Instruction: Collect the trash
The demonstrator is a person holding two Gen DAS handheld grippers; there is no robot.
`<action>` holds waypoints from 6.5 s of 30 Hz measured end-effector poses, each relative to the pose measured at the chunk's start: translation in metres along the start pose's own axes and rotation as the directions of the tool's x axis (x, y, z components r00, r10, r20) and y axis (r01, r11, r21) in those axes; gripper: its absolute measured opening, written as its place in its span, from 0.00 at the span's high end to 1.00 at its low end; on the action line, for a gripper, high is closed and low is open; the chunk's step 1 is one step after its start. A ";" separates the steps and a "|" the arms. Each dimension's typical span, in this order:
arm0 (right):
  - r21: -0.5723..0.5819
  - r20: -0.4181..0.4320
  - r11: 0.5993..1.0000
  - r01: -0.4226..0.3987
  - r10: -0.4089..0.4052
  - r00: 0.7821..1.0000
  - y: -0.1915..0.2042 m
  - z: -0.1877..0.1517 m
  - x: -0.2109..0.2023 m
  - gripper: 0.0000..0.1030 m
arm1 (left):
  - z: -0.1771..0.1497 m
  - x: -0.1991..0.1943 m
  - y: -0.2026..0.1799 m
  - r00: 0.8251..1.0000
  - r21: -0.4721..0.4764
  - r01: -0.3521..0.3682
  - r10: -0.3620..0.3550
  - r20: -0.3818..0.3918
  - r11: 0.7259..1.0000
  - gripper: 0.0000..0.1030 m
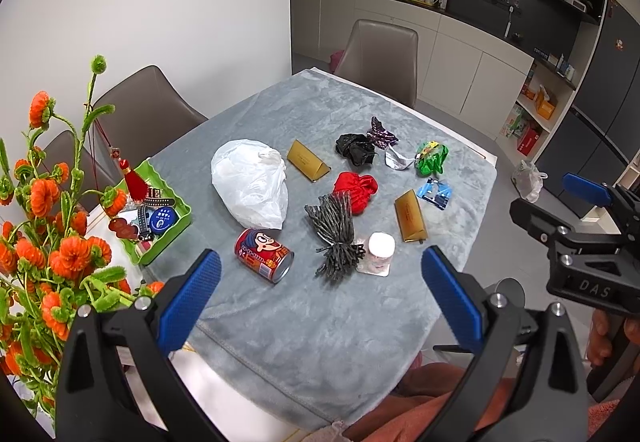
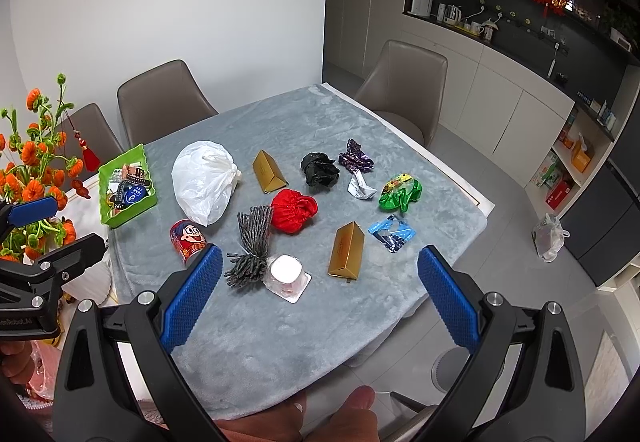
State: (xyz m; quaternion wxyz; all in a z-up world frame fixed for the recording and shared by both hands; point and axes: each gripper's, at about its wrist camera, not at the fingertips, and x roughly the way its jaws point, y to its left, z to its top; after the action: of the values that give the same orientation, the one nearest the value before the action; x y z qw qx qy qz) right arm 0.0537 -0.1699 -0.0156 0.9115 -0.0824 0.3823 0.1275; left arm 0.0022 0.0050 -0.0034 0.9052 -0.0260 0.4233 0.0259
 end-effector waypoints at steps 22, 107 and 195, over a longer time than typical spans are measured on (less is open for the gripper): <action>-0.001 -0.002 1.000 0.005 -0.005 1.000 -0.001 0.001 -0.001 0.08 | 0.003 -0.005 -0.004 1.000 0.010 -0.002 0.002 0.009 1.000 0.04; -0.255 -0.421 0.915 -0.312 0.186 0.888 0.099 -0.040 0.336 0.57 | -0.055 0.296 0.100 0.950 -0.349 -0.229 0.129 -0.285 0.909 0.04; 0.489 -0.191 0.839 0.239 -0.165 0.968 -0.375 -0.181 0.074 0.84 | -0.011 0.246 -0.430 0.895 0.410 0.442 -0.362 -0.259 0.798 0.35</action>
State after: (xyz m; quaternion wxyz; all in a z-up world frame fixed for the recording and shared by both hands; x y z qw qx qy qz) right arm 0.0924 -0.5600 -0.1743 0.8798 0.1118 0.4549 -0.0809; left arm 0.1808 -0.4182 -0.1882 0.8309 0.0967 0.4766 -0.2703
